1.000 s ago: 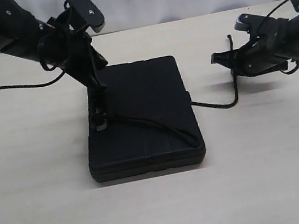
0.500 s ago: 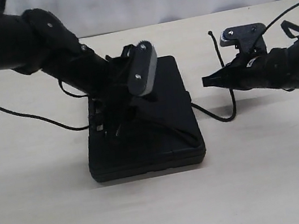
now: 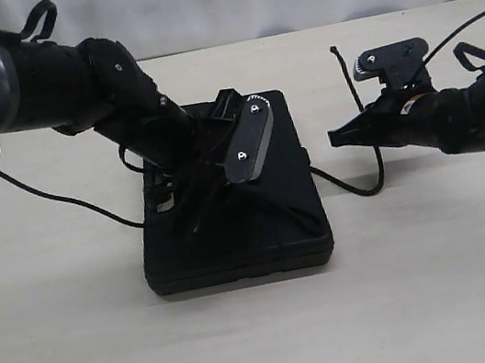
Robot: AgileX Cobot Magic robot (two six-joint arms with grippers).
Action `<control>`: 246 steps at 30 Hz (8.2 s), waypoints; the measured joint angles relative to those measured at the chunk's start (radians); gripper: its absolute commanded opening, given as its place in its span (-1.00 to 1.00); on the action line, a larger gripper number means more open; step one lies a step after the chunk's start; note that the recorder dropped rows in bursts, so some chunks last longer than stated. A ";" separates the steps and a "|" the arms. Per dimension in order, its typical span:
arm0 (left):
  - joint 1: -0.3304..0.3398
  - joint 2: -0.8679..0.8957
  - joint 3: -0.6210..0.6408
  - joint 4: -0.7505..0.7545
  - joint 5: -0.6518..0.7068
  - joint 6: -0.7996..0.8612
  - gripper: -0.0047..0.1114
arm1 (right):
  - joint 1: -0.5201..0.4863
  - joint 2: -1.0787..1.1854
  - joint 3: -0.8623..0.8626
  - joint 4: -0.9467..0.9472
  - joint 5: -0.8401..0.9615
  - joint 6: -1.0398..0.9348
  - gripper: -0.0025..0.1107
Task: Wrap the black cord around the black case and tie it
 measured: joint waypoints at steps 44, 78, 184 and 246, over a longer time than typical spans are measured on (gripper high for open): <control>0.182 0.000 0.002 -0.633 -0.267 -0.447 -0.92 | 0.000 -0.050 0.095 -0.530 -0.216 0.141 -0.88; 0.213 0.045 0.002 -0.695 -0.270 -0.386 -0.92 | 0.000 -0.079 0.110 -1.006 -0.289 0.344 -0.88; 0.213 0.010 -0.013 -1.057 0.091 -0.268 -0.92 | 0.000 -0.083 0.110 -1.097 -0.357 0.448 0.10; 0.213 -0.130 -0.013 -1.005 0.259 -0.111 -0.92 | 0.002 -0.188 0.034 -1.249 -0.393 0.717 -0.88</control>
